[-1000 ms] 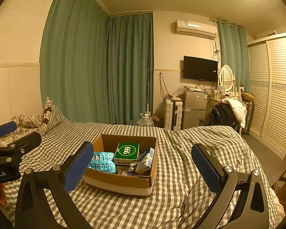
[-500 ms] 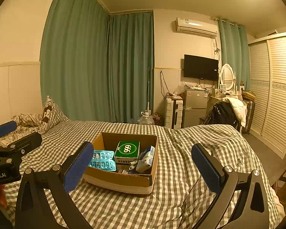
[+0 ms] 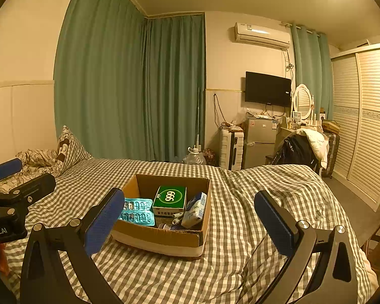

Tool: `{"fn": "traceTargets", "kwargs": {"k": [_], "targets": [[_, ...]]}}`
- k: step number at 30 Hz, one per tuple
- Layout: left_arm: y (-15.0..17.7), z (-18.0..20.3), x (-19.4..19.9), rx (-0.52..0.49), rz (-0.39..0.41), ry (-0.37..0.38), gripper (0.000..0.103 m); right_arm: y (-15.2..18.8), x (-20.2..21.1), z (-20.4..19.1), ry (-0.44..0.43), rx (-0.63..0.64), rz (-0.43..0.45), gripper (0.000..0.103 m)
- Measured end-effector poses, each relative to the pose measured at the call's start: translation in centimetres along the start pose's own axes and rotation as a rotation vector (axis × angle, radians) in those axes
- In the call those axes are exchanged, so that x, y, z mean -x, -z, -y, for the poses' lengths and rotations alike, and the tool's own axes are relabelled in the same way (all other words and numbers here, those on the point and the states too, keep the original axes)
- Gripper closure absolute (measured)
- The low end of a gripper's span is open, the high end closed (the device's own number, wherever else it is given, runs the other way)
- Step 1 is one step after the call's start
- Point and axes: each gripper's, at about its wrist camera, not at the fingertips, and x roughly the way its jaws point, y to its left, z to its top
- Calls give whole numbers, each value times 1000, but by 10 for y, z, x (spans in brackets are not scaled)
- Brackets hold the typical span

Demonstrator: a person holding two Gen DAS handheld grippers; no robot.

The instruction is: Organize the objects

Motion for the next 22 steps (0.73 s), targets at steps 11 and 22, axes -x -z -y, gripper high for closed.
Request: {"fn": "traceTargets", "kwargs": {"k": [11, 22], "targets": [[0, 1, 0, 0, 1, -1, 0, 0, -1, 0, -2, 0, -3, 0], [0, 2, -2, -7, -3, -5, 0, 2, -5, -1, -3, 2, -9, 0]]}}
